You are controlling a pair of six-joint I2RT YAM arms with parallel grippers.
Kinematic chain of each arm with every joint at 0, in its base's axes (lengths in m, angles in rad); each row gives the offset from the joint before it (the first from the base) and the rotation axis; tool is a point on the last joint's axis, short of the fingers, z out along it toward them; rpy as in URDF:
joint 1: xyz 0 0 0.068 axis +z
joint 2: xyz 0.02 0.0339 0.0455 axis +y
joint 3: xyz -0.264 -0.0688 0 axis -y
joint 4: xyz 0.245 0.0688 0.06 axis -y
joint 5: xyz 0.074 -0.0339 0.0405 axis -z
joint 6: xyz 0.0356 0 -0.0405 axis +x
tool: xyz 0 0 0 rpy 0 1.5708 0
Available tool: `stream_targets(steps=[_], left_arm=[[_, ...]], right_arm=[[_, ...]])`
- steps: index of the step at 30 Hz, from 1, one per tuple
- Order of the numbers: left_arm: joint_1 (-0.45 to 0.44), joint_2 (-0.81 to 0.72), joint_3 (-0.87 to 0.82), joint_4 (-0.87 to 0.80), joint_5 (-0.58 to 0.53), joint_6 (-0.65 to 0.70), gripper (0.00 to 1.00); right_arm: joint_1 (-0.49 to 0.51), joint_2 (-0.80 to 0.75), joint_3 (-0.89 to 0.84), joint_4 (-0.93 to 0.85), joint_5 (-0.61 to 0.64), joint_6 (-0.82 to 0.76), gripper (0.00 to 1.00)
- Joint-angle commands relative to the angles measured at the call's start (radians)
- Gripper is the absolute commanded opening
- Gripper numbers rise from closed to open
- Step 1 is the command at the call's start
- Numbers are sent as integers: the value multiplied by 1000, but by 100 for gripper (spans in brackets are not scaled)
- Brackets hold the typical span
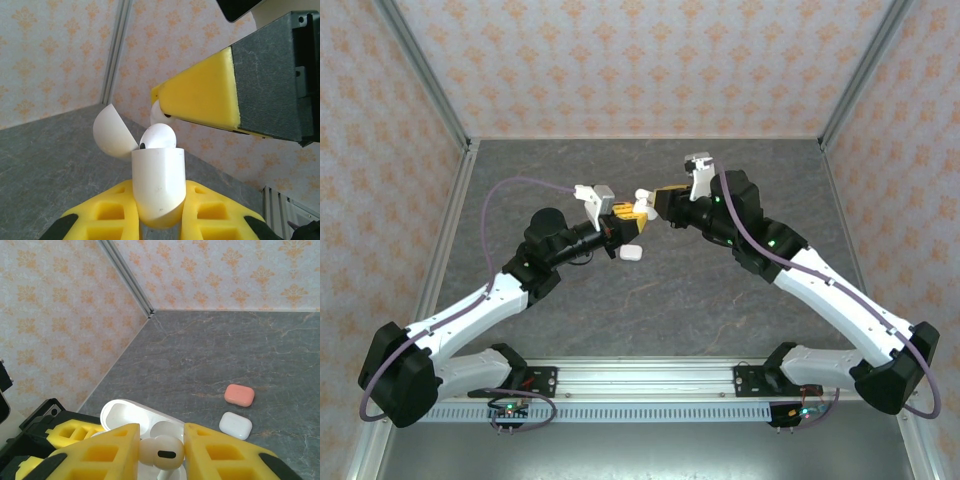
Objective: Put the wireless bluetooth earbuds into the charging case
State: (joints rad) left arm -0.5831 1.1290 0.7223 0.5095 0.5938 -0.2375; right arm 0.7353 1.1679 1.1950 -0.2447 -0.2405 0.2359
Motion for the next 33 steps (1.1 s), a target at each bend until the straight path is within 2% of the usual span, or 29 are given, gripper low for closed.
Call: stream_targets(steps=[1,10,25,29,33], left_arm=[[-12,-6,14,43,3,7,0],[-12,-8,15,40,-2,8,0],[-13,-12,16,44,-7,9,0],[-12,-13,15,47,-6,7,0],[-12,-11,13,69,5,-3,0]], right_arm=[[10,10,-18,24,-1,15,28],[14,11,-29,0,10,9,28],[15,2,-4,-64,-72,94,33],[14,-21,-5,-61,-64,99,37],[15,-43,3,-68,-47,90,47]])
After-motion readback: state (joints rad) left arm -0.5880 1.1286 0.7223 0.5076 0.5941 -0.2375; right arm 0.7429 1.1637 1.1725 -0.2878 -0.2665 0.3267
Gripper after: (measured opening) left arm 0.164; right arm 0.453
